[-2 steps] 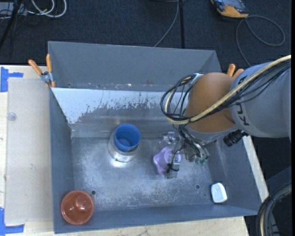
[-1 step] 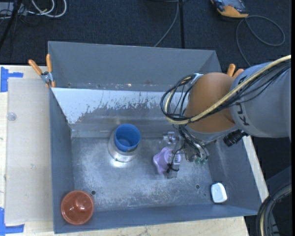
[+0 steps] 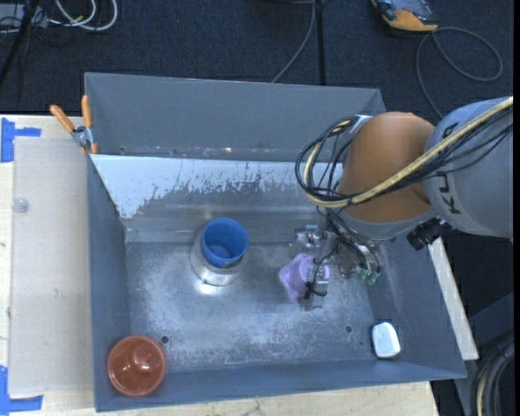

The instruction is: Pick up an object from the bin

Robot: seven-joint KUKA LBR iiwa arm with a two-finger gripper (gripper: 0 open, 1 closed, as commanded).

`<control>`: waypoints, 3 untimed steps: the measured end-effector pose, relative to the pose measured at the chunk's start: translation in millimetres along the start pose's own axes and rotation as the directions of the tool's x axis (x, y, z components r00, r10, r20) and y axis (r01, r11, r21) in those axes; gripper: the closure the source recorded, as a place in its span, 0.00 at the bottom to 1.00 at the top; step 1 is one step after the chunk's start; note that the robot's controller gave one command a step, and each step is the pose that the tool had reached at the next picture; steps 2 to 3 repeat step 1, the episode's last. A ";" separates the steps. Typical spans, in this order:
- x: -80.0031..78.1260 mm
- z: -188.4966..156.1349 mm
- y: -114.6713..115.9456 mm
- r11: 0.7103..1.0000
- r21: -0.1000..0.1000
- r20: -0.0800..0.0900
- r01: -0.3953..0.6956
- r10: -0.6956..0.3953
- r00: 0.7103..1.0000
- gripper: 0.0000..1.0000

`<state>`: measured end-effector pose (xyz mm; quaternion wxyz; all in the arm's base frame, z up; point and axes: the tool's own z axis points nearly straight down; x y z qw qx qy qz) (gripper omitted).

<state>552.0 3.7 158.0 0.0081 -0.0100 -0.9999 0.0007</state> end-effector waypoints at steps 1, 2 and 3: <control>-12.3 -49.5 -3.2 1.000 0.000 0.008 0.011 -0.011 1.000 1.00; -12.3 -49.5 -3.2 1.000 0.000 0.008 0.011 -0.011 1.000 1.00; -12.3 -49.5 -3.2 1.000 0.000 0.008 0.011 -0.011 1.000 1.00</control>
Offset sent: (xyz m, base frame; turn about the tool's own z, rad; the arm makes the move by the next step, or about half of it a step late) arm 0.0023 -0.0113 0.0648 -0.0093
